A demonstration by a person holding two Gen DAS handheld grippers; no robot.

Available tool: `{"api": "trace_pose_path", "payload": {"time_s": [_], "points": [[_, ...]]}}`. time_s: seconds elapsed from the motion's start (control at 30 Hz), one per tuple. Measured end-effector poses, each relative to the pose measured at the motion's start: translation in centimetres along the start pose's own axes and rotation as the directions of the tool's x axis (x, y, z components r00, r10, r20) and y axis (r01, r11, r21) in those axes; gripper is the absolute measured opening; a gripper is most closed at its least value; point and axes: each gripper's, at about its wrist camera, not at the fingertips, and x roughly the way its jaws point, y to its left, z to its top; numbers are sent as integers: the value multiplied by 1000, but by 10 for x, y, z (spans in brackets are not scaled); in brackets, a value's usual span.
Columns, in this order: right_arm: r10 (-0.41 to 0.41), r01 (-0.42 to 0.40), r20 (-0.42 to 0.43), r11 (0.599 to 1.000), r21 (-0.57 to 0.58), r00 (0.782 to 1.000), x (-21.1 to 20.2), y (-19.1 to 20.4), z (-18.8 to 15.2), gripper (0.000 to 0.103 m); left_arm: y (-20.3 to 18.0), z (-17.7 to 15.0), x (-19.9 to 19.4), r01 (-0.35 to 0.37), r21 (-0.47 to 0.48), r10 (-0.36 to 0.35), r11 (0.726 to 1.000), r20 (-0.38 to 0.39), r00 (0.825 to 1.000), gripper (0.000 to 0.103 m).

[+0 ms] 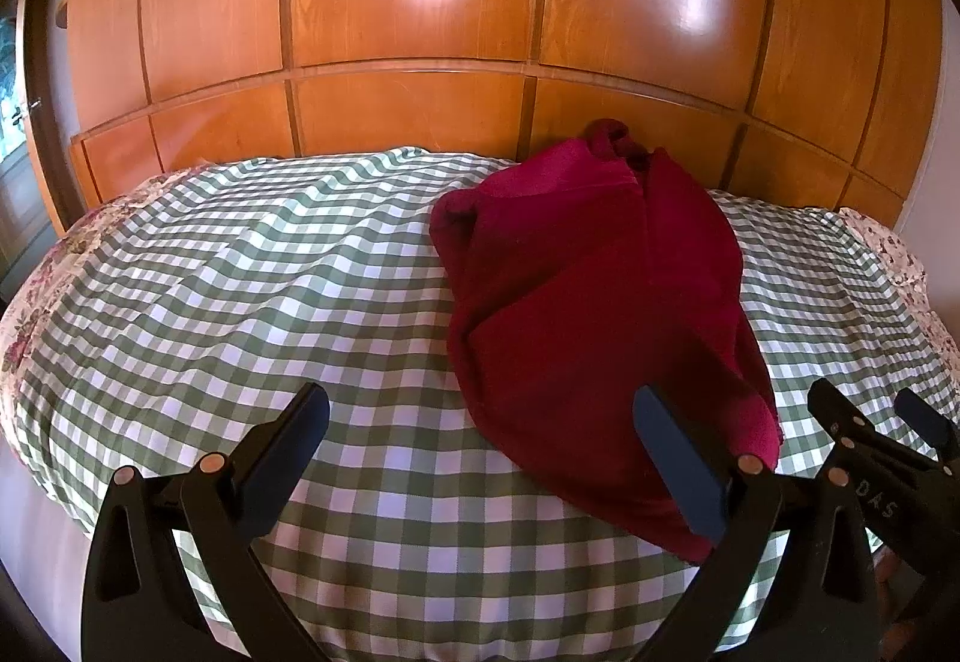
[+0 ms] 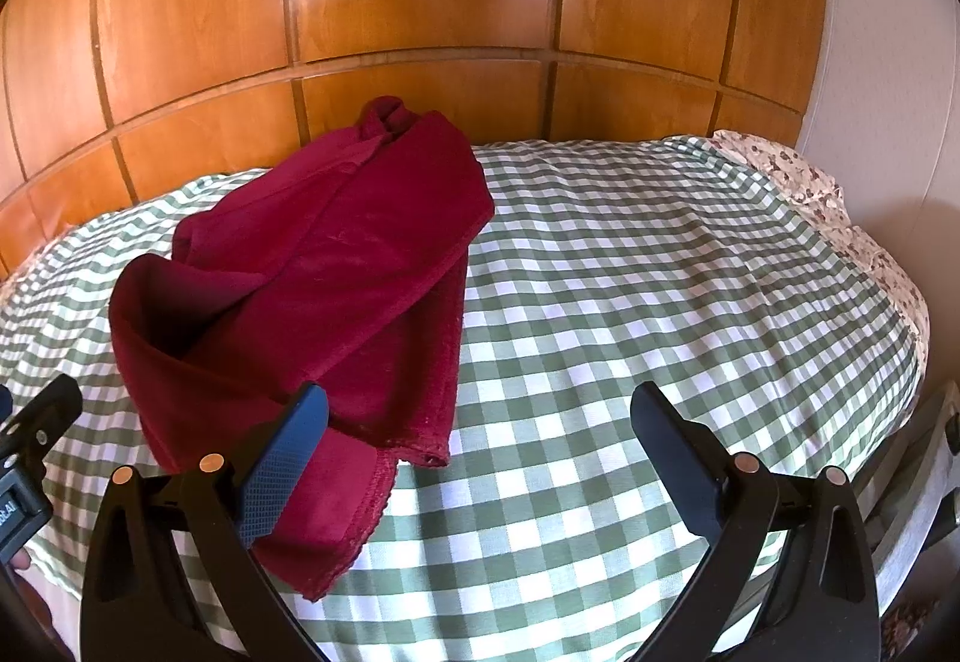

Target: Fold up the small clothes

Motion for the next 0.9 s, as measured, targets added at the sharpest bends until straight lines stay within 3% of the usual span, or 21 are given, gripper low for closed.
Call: {"api": "trace_pose_path", "payload": {"time_s": [0.7, 0.9], "points": [[0, 0, -34, 1000, 21, 999, 12, -7, -1, 100, -8, 1, 9, 13, 20, -12, 1000, -27, 1000, 100], [14, -13, -39, 999, 30, 999, 19, -15, 2, 100, -10, 7, 17, 46, 29, -45, 999, -54, 998, 98]]}}
